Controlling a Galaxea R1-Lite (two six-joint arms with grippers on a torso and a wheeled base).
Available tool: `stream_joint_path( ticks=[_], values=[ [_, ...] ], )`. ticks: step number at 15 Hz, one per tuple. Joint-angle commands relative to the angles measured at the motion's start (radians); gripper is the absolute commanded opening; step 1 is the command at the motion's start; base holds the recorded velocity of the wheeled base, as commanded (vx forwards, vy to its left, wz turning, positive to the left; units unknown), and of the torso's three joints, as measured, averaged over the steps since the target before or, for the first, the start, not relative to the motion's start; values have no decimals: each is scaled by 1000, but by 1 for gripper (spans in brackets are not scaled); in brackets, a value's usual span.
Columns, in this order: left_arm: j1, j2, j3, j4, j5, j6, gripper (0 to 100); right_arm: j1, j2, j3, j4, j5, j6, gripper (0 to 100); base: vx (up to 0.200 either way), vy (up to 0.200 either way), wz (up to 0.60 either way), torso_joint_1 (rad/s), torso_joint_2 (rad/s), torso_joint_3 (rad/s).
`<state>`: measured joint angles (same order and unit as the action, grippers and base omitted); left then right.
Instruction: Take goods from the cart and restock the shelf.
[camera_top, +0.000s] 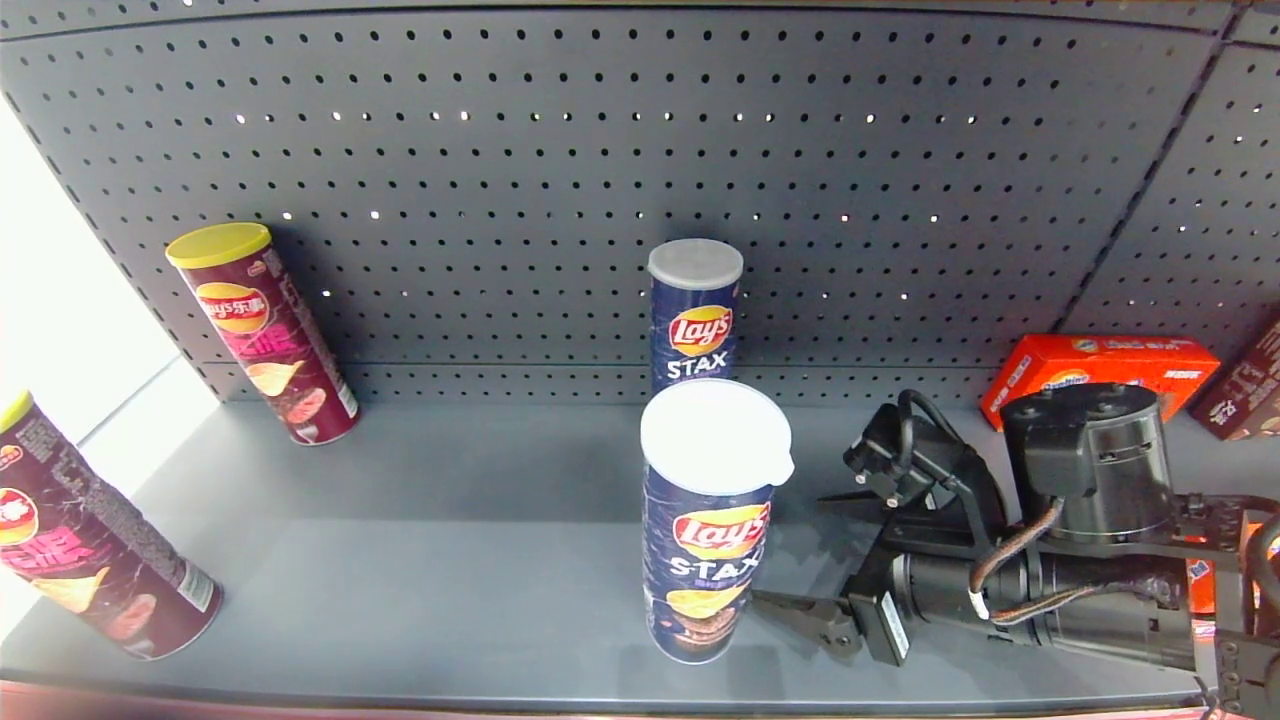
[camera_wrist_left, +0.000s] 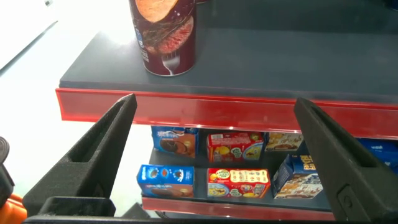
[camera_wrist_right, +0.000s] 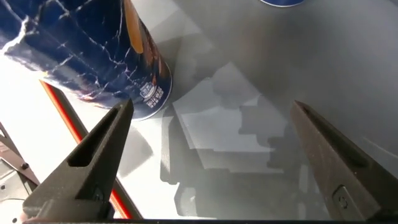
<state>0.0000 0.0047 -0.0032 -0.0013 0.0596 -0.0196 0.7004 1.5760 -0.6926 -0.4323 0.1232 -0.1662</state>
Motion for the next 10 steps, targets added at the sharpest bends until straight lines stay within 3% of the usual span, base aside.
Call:
stream_joint_path(
  ticks=[1,6,8,10],
  values=[
    [0,1,0,0,0,0,100,-19,-53,18,-5,-4,1,100,0,0,0,0,0,0],
    [-2,1,0,0,0,0,100,-185,-251,96,-52,-33,8,100,0,0,0,0,0,0],
    [-2,1,0,1,0,1,100,-334,-412,177,-54,-28,11,100,0,0,0,0,0,0],
    [-2,1,0,1,-1,1,100,-426,-536,245,-49,-28,13,100,0,0,0,0,0,0]
  ],
)
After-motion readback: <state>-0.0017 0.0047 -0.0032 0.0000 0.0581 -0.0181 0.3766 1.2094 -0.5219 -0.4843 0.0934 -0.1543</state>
